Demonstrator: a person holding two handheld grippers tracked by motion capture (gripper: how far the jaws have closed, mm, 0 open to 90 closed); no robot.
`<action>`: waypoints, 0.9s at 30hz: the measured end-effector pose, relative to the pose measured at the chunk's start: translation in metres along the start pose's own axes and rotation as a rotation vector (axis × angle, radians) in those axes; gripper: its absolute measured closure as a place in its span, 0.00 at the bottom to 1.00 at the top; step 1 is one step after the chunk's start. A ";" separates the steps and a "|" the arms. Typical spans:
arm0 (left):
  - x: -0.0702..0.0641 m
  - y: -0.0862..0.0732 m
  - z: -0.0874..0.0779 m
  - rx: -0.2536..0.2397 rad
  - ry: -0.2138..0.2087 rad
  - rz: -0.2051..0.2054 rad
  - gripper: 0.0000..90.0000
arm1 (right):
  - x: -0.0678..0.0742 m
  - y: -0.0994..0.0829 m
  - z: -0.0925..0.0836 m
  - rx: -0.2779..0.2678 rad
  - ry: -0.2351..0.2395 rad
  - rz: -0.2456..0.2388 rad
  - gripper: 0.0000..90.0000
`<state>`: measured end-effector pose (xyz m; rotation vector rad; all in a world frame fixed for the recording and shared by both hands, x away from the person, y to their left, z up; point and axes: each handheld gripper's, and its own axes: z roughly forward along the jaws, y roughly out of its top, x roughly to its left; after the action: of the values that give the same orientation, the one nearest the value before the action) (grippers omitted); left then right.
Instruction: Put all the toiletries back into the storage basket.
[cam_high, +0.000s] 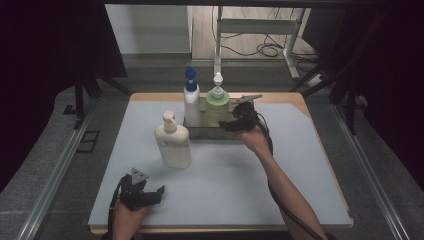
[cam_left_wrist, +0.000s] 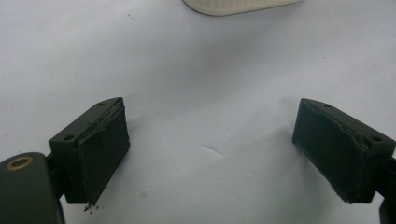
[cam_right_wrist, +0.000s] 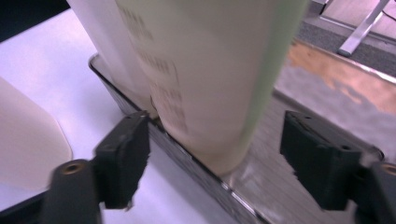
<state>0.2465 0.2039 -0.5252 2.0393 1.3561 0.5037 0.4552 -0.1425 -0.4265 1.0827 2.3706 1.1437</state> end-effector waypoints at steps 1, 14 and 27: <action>0.000 0.000 0.000 0.000 0.000 0.000 0.12 | -0.002 -0.003 -0.001 -0.003 -0.002 0.004 0.36; 0.000 0.000 0.000 0.002 0.000 0.001 0.12 | -0.023 -0.021 0.012 0.023 -0.066 0.074 0.96; 0.000 0.000 0.000 0.001 -0.001 -0.001 0.12 | -0.033 -0.020 0.031 0.030 -0.076 0.146 1.00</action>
<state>0.2465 0.2039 -0.5251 2.0396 1.3568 0.5024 0.4838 -0.1577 -0.4640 1.3039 2.2896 1.0961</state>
